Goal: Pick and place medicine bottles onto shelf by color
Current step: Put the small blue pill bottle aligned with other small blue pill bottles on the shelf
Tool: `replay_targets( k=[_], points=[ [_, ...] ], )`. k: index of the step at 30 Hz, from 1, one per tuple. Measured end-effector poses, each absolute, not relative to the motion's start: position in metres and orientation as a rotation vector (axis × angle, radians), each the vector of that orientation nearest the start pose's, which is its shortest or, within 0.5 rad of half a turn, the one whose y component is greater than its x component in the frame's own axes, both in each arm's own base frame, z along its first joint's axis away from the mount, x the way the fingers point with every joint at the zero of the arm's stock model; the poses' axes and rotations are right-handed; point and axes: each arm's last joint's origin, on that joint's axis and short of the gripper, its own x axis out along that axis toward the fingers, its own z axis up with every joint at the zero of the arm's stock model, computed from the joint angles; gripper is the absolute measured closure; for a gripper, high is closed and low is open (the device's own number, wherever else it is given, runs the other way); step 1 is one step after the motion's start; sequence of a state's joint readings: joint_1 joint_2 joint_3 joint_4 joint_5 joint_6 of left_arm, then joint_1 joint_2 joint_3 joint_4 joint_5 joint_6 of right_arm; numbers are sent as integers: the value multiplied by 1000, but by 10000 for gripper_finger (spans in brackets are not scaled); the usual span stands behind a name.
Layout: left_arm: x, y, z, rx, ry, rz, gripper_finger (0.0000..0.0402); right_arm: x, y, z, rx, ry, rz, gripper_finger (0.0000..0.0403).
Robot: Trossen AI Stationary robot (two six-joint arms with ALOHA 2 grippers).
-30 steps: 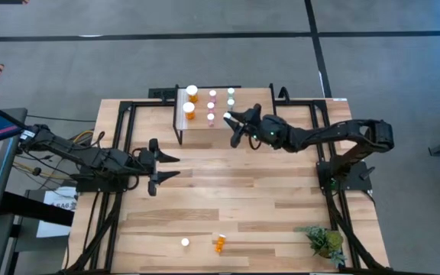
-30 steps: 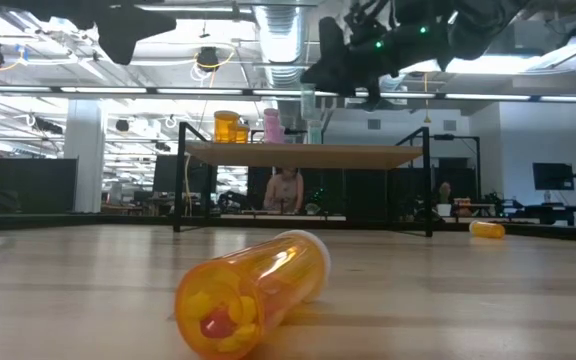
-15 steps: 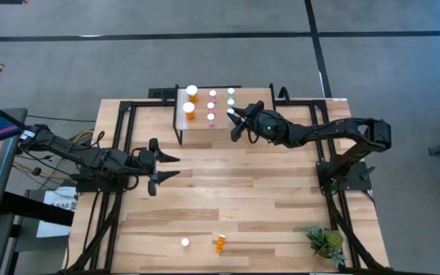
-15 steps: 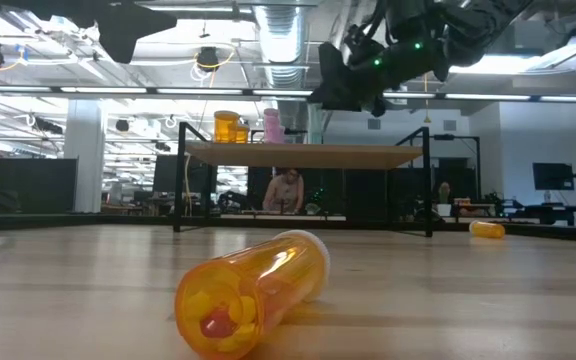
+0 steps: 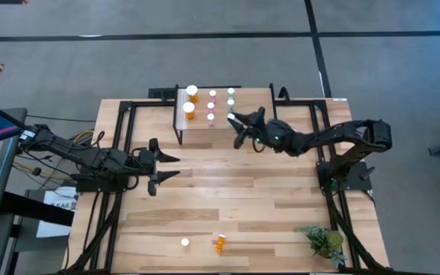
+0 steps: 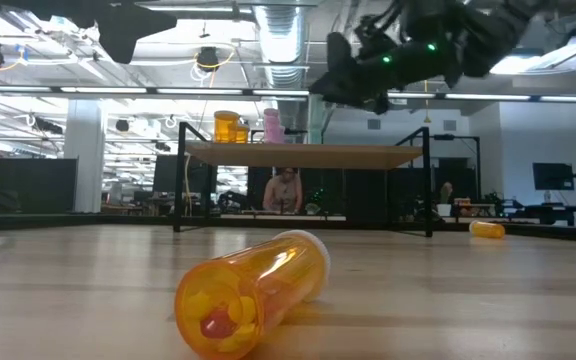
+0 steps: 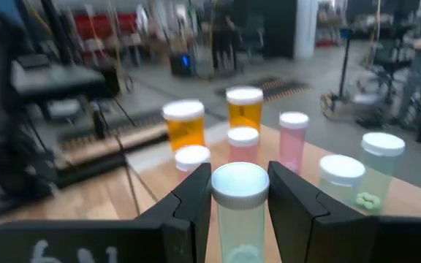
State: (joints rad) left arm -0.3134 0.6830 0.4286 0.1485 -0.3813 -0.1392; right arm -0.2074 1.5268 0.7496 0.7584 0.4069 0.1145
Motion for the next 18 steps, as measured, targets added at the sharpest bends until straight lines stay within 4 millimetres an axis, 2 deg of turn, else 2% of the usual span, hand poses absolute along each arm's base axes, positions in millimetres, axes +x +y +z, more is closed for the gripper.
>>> replay_targets(
  k=[3,7,18],
  points=[
    [157,-40,256,-103,95,74,207,298,-74,227,120,-113,-609,274],
    [157,-40,256,-103,95,75,207,289,-72,215,120,-119,-613,274],
    [160,-40,256,-105,86,83,207,291,-76,223,89,-143,-613,274]
  ],
)
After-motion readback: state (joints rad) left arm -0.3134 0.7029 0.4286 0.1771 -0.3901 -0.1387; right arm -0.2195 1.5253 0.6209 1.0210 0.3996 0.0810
